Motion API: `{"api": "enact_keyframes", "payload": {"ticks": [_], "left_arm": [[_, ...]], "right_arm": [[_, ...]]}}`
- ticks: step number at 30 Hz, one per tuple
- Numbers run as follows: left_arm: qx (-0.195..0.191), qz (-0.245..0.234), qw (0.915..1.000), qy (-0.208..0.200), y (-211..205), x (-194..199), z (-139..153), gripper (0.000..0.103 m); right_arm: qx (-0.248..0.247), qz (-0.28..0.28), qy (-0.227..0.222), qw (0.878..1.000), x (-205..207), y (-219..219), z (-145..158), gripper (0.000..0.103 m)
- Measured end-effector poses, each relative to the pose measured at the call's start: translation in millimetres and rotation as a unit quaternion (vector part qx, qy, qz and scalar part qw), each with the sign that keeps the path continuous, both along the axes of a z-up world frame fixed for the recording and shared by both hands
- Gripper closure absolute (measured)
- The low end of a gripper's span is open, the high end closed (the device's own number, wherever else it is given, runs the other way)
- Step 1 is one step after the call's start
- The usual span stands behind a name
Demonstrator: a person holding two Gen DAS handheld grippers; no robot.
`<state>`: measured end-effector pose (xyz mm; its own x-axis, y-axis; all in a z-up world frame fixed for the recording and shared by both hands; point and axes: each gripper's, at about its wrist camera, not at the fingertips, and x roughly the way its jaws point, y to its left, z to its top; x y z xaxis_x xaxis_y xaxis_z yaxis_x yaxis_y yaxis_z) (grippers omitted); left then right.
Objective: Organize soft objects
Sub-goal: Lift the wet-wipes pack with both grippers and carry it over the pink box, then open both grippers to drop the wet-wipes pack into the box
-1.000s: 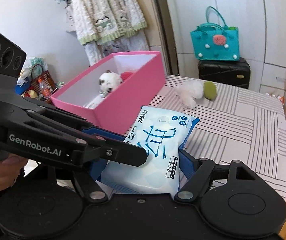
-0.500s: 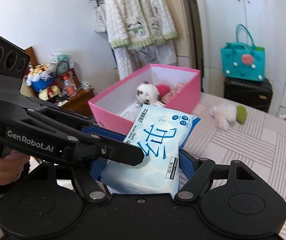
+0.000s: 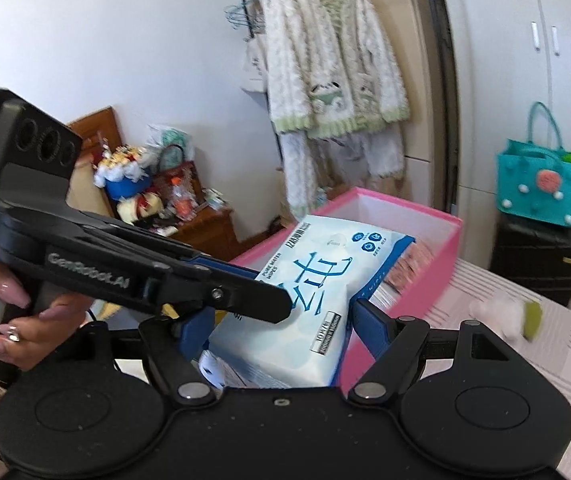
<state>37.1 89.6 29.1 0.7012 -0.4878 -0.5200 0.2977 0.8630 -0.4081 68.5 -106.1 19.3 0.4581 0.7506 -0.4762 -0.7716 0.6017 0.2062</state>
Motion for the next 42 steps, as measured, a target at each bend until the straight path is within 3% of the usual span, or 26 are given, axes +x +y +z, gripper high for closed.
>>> {"api": "enact_keyframes", "payload": {"ticks": [8,13,24,33,42], "left_arm": [[0.000,0.055,0.9985,-0.002,43,31,2,0.075],[0.011,0.081,0.9964,0.021,65,54,-9,0.075],[0.044,0.099,0.9888,0.103,93,96,-54,0.075],[0.065,0.087,0.9844,0.139,99,109,-74,0.075],[0.133,0.090,0.9783,0.131,89,117,-74,0.075]], "right_arm": [[0.024,0.035,0.018,0.999,50,34,-1,0.038],[0.024,0.048,0.054,0.997,78,55,-14,0.047],[0.002,0.057,0.137,0.989,122,97,-69,0.048],[-0.023,0.063,0.177,0.982,136,112,-89,0.048],[-0.032,0.059,0.199,0.978,147,121,-102,0.048]]}}
